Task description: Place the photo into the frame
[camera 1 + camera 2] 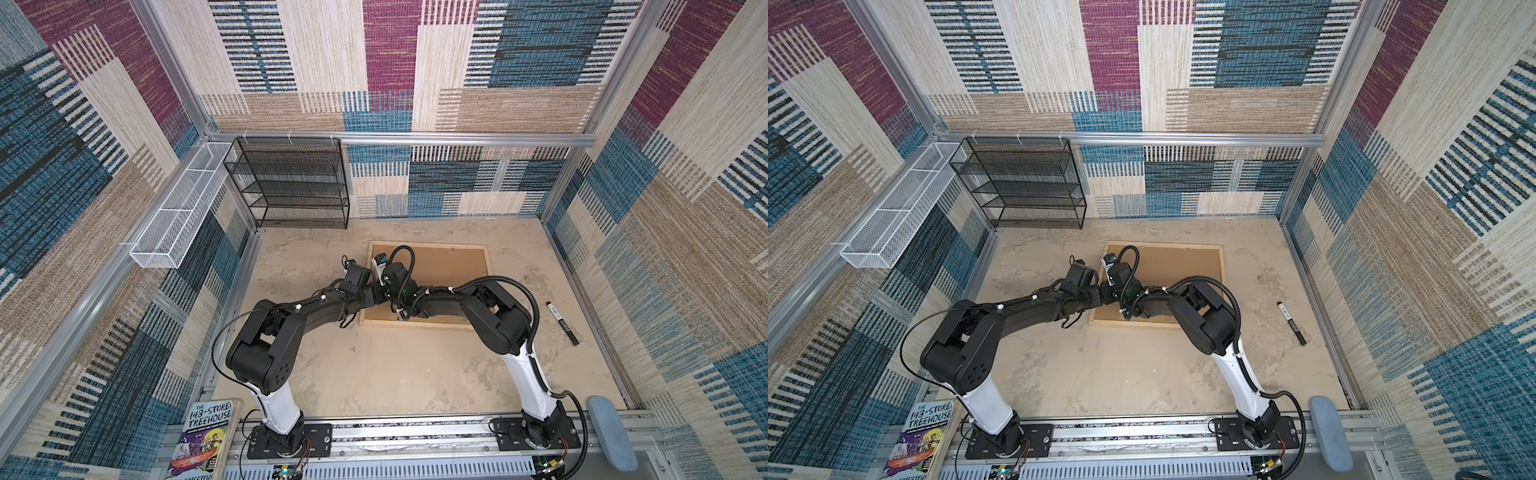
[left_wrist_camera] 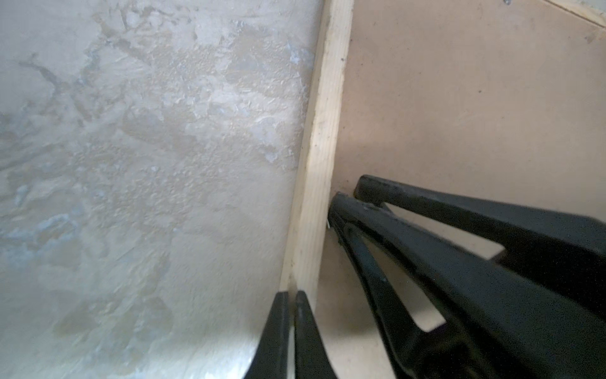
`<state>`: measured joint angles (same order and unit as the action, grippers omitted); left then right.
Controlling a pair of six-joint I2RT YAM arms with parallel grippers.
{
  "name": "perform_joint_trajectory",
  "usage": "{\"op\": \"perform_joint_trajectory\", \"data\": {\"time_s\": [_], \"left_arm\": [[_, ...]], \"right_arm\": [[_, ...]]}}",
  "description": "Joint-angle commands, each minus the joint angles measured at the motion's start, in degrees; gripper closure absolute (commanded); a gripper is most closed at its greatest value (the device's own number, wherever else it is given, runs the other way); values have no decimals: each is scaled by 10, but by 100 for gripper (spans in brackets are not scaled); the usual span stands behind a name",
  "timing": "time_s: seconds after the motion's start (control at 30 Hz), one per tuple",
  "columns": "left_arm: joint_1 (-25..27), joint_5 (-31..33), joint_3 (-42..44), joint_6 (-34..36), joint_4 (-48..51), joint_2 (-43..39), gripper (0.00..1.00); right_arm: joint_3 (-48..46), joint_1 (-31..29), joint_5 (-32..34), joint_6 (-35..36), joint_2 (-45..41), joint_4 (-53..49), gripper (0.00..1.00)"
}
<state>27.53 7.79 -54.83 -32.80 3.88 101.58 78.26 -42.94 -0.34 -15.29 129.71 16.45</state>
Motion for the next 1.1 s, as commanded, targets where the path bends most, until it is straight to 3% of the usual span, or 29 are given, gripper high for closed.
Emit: {"op": "perform_joint_trajectory", "data": {"time_s": [0.0,0.1,0.27,1.07], "left_arm": [[11,-137,6,-13,67,15,88],[11,-132,4,-12,72,13,84],[11,-129,0,-10,76,11,84],[11,-148,-1,-9,75,16,87]], "right_arm": [[-33,1,-9,13,8,-212,74],[-46,2,-17,46,0,-205,68],[-45,2,-10,71,-5,-215,68],[3,1,58,7,17,-303,69]]}}
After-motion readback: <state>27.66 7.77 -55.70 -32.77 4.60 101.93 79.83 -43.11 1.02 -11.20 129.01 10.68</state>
